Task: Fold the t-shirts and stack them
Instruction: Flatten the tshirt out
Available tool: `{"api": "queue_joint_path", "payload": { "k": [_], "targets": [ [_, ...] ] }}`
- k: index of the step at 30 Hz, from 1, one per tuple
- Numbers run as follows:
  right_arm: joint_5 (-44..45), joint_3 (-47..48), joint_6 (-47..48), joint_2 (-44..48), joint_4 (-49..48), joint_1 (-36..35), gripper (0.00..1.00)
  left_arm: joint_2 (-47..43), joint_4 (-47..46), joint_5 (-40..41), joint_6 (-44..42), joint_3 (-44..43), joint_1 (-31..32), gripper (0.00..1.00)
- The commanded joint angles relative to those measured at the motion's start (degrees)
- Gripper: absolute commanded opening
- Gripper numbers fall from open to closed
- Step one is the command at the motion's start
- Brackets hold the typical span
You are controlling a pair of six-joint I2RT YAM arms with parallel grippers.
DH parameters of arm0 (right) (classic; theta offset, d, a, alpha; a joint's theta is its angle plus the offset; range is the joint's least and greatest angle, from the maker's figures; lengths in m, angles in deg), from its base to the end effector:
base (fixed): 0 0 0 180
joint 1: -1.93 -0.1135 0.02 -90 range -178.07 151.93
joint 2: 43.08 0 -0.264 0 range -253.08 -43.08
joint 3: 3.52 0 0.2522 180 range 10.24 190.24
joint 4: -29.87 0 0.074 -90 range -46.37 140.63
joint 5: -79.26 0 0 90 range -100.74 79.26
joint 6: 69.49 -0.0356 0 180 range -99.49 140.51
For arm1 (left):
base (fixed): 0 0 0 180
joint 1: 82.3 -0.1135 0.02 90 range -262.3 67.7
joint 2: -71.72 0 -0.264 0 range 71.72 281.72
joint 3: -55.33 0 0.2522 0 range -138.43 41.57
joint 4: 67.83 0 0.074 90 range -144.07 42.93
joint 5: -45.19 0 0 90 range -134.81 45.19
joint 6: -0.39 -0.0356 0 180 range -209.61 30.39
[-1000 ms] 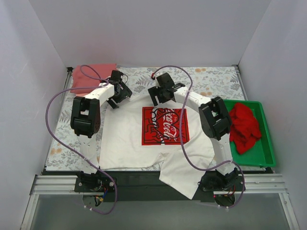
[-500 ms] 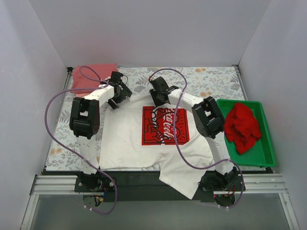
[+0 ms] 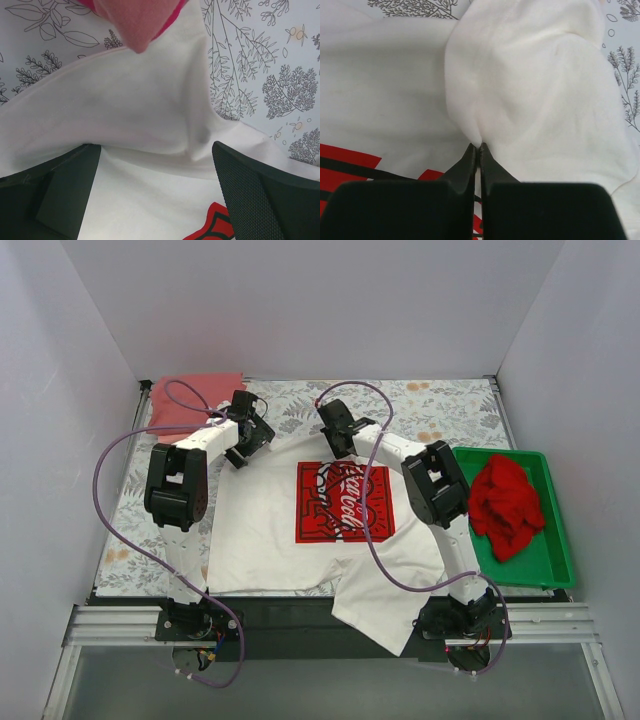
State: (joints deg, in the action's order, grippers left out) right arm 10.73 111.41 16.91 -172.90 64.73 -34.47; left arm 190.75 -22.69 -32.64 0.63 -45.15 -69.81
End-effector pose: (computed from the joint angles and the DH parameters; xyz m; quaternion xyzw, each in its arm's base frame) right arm 0.4118 0.2874 0.1697 -0.1990 0.9031 -0.0487 0.3775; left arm 0.4267 -0.0868 0.1666 -0.6265 0.7387 -0.1123 0.2219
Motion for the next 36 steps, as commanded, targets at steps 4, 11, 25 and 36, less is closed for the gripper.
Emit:
{"api": "queue_joint_path", "payload": {
  "k": [4, 11, 25, 36],
  "targets": [
    [5.68, 2.99, 4.74, 3.34, 1.31, 2.83, 0.01, 1.04, 5.19, 2.95, -0.24, 3.57, -0.89, 0.95],
    [5.51, 4.22, 10.97, 5.37, 0.79, 10.28, 0.01, 1.04, 4.66, 3.13, -1.46, 3.84, -0.89, 0.95],
    [4.52, 14.4, 32.5, -4.12, -12.82, 21.81, 0.01, 2.97, 3.17, 1.02, -3.49, 1.38, -0.89, 0.95],
    [11.66, 23.45, 43.32, -15.46, -36.75, 23.31, 0.88, 3.15, 1.67, -1.26, -5.07, 0.32, -0.71, 0.95]
  ]
}}
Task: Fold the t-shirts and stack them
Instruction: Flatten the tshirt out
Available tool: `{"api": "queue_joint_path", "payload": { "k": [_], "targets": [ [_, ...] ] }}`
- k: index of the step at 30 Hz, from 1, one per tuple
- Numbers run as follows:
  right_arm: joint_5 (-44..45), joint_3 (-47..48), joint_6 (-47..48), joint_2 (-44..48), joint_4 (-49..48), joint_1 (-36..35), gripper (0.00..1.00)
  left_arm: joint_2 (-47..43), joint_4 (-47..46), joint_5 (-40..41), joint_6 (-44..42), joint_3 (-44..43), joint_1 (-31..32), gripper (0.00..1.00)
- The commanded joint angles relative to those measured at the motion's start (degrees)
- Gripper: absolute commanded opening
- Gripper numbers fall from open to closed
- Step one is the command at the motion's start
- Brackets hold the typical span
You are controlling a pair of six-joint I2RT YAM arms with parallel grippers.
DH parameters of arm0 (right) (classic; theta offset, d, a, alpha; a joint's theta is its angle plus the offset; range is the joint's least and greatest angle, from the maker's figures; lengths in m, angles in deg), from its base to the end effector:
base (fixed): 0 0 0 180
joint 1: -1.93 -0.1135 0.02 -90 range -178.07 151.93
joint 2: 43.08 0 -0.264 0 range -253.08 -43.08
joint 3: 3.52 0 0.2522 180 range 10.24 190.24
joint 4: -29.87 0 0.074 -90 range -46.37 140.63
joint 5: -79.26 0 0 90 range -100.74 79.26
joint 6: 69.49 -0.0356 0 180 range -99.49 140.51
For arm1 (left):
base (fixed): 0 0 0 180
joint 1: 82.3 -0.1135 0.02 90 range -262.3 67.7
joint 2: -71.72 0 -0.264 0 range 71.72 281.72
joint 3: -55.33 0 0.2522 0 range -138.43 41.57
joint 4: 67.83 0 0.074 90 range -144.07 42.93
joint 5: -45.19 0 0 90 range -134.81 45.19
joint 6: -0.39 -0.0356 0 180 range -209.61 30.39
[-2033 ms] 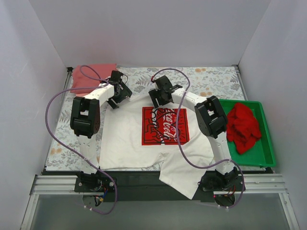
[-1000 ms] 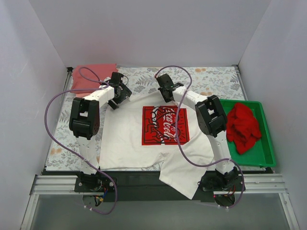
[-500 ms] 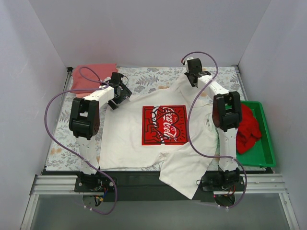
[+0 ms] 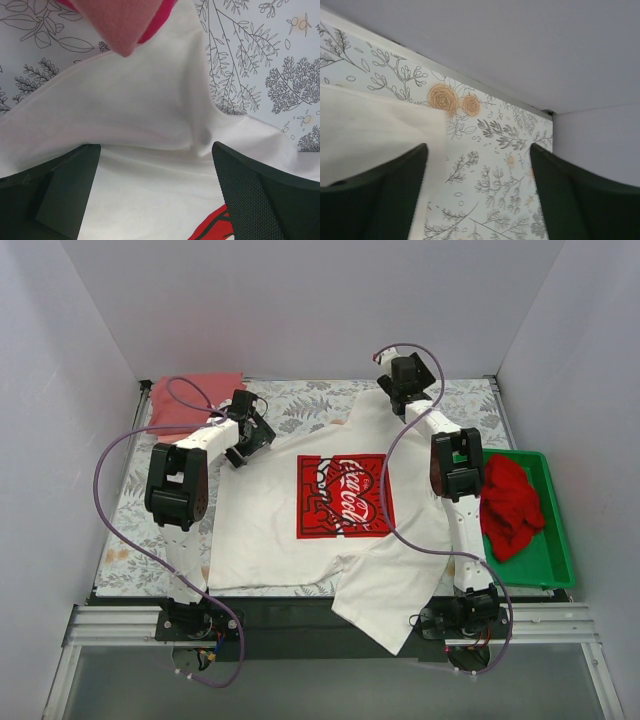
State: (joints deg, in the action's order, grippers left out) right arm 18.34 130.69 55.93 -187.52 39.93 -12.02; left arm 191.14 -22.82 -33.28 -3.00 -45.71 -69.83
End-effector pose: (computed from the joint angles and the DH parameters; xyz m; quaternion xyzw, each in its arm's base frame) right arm 0.5686 0.1234 0.1858 -0.2014 0.7817 -0.3055 0.5051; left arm 0.4290 -0.0876 0.1666 -0.6021 0.7586 -0.1108 0.2230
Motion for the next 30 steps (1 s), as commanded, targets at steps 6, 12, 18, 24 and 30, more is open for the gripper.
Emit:
{"api": "queue_joint_path", "payload": {
  "k": [6, 12, 18, 24, 30],
  "targets": [
    [-0.25, -5.9, 0.1, 9.59, -11.59, -0.72, 0.98, 1.79, 1.1, -1.33, -2.49, -0.34, 0.1, 0.95],
    [-6.56, -21.81, -17.81, 26.56, 3.15, -2.92, 0.98, 0.56, 1.1, -2.13, -3.02, -3.76, 1.94, 0.95],
    [-23.35, -45.09, -34.96, 38.88, 4.23, -2.92, 0.98, -0.06, 2.24, -1.6, -3.81, -7.89, 2.65, 0.95],
    [-20.47, -45.56, -34.89, 36.69, 5.02, -2.74, 0.98, 4.67, 3.47, -0.81, -5.83, -14.75, 2.65, 0.95],
    [-20.99, -42.05, -34.98, 32.56, 7.13, -1.16, 0.98, 14.07, 6.54, -1.6, -6.36, -22.74, 2.65, 0.95]
  ]
}}
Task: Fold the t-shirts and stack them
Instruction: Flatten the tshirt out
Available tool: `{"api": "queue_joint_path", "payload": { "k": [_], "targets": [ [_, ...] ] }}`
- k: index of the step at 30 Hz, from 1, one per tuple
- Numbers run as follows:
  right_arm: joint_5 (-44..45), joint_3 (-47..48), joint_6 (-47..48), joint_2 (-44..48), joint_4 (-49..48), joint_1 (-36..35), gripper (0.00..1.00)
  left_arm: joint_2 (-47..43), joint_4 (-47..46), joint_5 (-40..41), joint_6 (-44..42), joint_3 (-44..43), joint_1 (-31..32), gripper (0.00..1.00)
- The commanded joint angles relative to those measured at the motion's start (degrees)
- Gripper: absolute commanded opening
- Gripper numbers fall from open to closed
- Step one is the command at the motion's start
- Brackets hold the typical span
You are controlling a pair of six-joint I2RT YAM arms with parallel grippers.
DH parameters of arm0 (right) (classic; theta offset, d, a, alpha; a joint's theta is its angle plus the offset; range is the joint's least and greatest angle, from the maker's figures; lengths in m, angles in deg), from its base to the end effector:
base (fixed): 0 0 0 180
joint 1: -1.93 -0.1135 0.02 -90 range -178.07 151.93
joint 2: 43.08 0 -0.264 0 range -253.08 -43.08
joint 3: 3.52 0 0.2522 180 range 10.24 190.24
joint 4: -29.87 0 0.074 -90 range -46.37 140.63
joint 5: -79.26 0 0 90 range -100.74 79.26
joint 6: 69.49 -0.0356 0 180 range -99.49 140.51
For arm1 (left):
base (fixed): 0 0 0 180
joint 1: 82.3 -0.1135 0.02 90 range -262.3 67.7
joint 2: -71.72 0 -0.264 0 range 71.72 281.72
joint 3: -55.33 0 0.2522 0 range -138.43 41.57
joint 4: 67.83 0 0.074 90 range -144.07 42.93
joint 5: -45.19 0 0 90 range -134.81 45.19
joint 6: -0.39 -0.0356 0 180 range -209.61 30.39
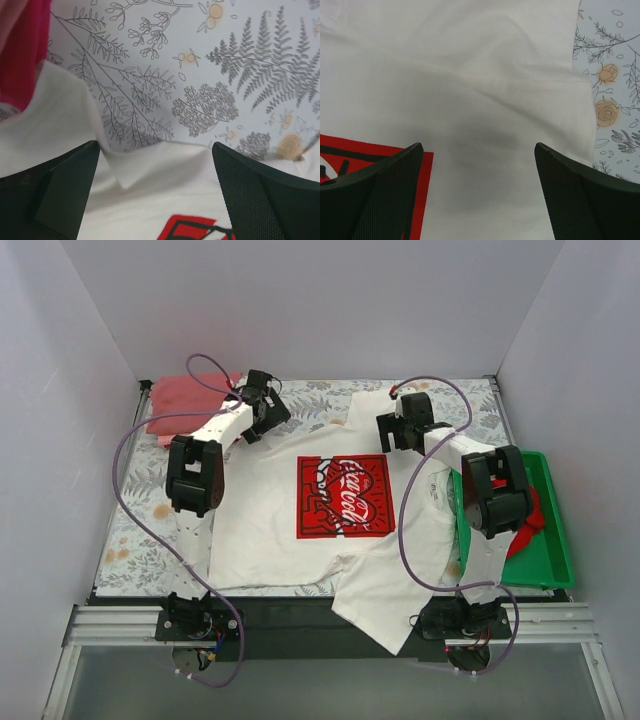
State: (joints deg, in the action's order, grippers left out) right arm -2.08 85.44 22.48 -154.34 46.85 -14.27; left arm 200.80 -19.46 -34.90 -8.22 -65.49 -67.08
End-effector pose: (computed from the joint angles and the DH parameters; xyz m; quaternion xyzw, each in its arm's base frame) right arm 0.4179 0.1158 0.1947 -0.1103 0.8949 -0.0148 0.4322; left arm 0.4802 -0.1243 0.1911 -0.5417 0.7860 -0.1585 0.2520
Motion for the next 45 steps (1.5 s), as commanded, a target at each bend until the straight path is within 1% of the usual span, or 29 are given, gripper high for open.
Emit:
{"api": "queue_joint_path", "payload": {
  "k": [1, 5, 6, 7, 10, 11, 13, 14, 16, 20, 21, 23, 26, 28, 32, 38, 39, 42, 43, 45],
  "targets": [
    [-1.02, 4.07, -1.54, -2.01, 0.55, 1.52, 0.98, 5.3, 3.62, 0.11, -1.14, -3.93, -0.11, 0.96],
    [-0.76, 6.97, -1.36, -5.79, 2.48, 2.58, 0.98, 8.64, 1.96, 0.46, -1.67, -6.75, -0.19, 0.96],
    [-1.02, 8.11, -1.36, -7.37, 3.36, 3.19, 0.98, 10.21, 1.17, 0.81, -2.02, -10.41, -0.28, 0.96],
    [-0.93, 8.12, -1.36, -7.39, 3.8, 3.55, 0.98, 11.27, 1.16, 0.81, -2.11, -10.44, -0.28, 0.96],
    [-1.72, 11.45, -1.45, -12.11, 5.56, 5.12, 0.98, 15.57, 0.9, 2.21, -1.93, -15.97, -0.28, 0.95],
    [-2.85, 14.51, -1.54, -13.09, 8.18, 5.74, 0.98, 16.55, 1.25, 2.3, -1.76, -17.2, -0.46, 0.96],
    [-3.83, 17.16, -1.54, -15.64, 10.3, 7.06, 0.98, 19.53, 1.69, 2.31, -1.14, -20.35, -0.89, 0.96],
    [-4.18, 18.74, -1.54, -16.52, 12.92, 7.5, 0.98, 20.59, 1.78, 2.22, -0.79, -21.33, -1.25, 0.96],
    [-6.37, 21.56, -2.76, -17.67, 13.91, 8.64, 0.98, 22.18, 2.13, 1.52, 0.35, -23.88, -1.95, 0.96],
    [-7.43, 24.29, -2.15, -20.22, 14.53, 9.88, 0.98, 24.47, 1.78, 0.9, 3.95, -25.39, -4.41, 0.96],
    [-7.52, 25.16, -0.5, -20.83, 15.23, 9.97, 0.98, 24.64, 1.34, 1.07, 4.31, -25.38, -4.76, 0.96],
    [-8.23, 28.76, 1.17, -22.93, 16.2, 10.23, 0.98, 25.17, -1.54, -1.38, 4.22, -26.17, -5.46, 0.96],
    [-8.23, 33.25, 2.49, -25.66, 17.08, 10.41, 0.98, 27.45, -3.4, -2.7, 4.13, -28.89, -5.64, 0.96],
    [-11.47, 36.06, 3.55, -27.24, 18.04, 10.58, 0.98, 28.51, -3.93, -2.62, 4.05, -30.83, -5.64, 0.96],
    [-10.95, 41.16, 4.35, -31.02, 18.31, 10.84, 0.98, 28.16, -5.16, -0.16, 5.19, -30.04, -6.34, 0.96],
    [-13.94, 49.24, 7.42, -34.28, 18.31, 10.93, 0.98, 25.97, -8.41, -4.63, 4.31, -29.96, -6.96, 0.96],
    [-14.46, 51.08, 8.21, -34.46, 18.14, 10.93, 0.98, 25.53, -8.94, -6.47, 4.14, -29.96, -6.96, 0.96],
    [-15.17, 53.29, 9.79, -33.94, 18.13, 10.93, 0.98, 22.89, -12.02, -9.46, 2.9, -29.96, -6.96, 0.96],
    [-15.43, 53.47, 9.89, -32.28, 18.22, 10.85, 0.98, 22.02, -12.63, -12.43, 2.38, -29.96, -6.87, 0.96],
    [-16.83, 52.34, 9.97, -29.47, 18.31, 10.85, 0.98, 18.94, -13.17, -13.08, 1.5, -29.61, -6.61, 0.97]
  ]
}}
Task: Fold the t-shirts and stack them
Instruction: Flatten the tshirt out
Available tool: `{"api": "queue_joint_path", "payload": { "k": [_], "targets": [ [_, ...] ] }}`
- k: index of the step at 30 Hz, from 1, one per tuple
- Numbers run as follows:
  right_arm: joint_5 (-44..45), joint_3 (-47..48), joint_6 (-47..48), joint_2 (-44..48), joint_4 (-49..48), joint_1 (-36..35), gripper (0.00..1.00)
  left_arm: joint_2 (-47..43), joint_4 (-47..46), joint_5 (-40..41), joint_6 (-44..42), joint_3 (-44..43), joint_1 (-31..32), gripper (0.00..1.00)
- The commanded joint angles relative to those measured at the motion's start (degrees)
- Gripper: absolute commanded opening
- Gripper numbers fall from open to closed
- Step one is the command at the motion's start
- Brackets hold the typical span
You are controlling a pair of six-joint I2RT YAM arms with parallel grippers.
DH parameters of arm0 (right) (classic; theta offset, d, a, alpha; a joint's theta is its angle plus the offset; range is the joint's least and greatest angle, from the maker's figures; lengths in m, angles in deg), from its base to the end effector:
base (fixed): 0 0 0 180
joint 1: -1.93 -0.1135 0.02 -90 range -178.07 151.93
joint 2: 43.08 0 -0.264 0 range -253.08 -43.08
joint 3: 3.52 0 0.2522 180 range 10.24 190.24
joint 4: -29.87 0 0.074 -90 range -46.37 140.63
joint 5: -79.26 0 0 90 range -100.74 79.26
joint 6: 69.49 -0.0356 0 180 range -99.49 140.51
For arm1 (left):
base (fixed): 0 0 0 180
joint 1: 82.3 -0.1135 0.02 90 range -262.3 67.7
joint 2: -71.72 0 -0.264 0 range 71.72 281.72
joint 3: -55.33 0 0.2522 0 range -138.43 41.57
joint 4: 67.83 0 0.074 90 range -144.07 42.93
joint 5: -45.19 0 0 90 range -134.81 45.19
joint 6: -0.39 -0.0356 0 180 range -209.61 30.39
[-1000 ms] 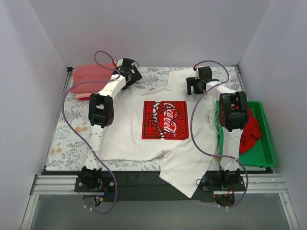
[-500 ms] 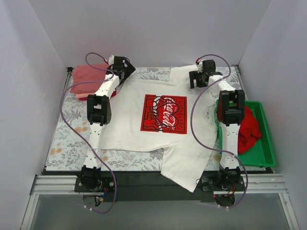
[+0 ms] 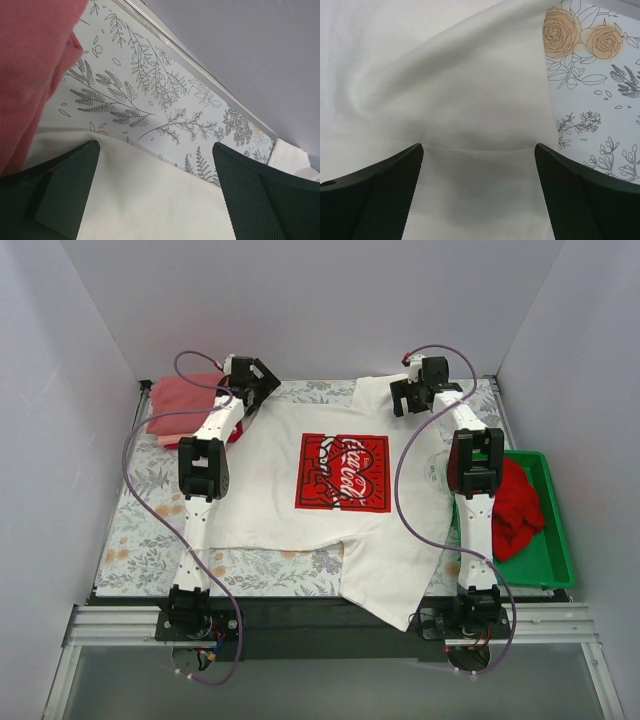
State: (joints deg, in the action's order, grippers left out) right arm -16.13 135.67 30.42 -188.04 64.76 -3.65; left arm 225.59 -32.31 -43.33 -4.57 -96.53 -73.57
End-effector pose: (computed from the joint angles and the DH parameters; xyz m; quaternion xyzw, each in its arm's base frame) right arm 0.5671 0.0588 0.1684 -0.1418 0.8968 0.0269 0.4182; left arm 0.5892 -0.0895 0.1542 -0.5586 0.7018 -0.3147 0.3106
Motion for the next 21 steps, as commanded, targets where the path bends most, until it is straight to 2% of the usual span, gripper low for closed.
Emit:
{"api": "queue_joint_path", "payload": {
  "k": [1, 7, 8, 10, 11, 15, 16, 17, 18, 19, 21],
  "targets": [
    [-3.13, 0.36, 2.04, 7.39, 0.41, 0.14, 0.98, -7.07, -0.57, -4.47, -2.85, 1.78, 0.58, 0.96],
    [-0.95, -10.1, 0.64, 22.76, 0.32, -2.06, 0.98, -20.25, 0.65, -2.18, -7.51, 9.86, 4.79, 0.96],
    [0.02, -13.51, 0.11, 24.71, 0.32, -2.67, 0.98, -23.92, 1.18, 0.95, -7.86, 11.09, 5.33, 0.97],
    [3.53, -17.74, -1.99, 30.93, 0.41, -4.52, 0.98, -27.63, 3.62, 1.95, -8.3, 14.78, 6.55, 0.97],
    [4.5, -23.24, -3.13, 33.32, 0.41, -5.22, 0.98, -31.48, 4.51, 2.65, -8.31, 16.27, 6.91, 0.97],
    [6.62, -40.31, -10.86, 45.1, -0.21, -8.56, 0.98, -43.27, 6.89, 4.06, -6.03, 31.1, 8.84, 0.97],
    [6.79, -43.83, -13.4, 49.73, -0.29, -9.09, 0.98, -45.82, 7.24, 4.32, -5.32, 38.97, 9.37, 0.96],
    [7.06, -47.34, -14.91, 52.13, -0.82, -9.62, 0.98, -50.72, 7.42, 4.33, -3.23, 42.88, 9.63, 0.97],
    [6.71, -54.77, -15.88, 56.5, -1.69, -10.58, 0.98, -53.38, 7.51, 4.15, -2.34, 46.75, 9.9, 0.97],
    [6.71, -57.89, -17.19, 58.55, -1.96, -11.11, 0.98, -56.1, 7.51, 4.67, -0.85, 55.31, 9.99, 0.97],
    [7.06, -67.1, -18.43, 64.24, -2.31, -12.34, 0.98, -63.57, 7.68, 5.55, 2.93, 63.26, 10.43, 0.97]
  ]
}}
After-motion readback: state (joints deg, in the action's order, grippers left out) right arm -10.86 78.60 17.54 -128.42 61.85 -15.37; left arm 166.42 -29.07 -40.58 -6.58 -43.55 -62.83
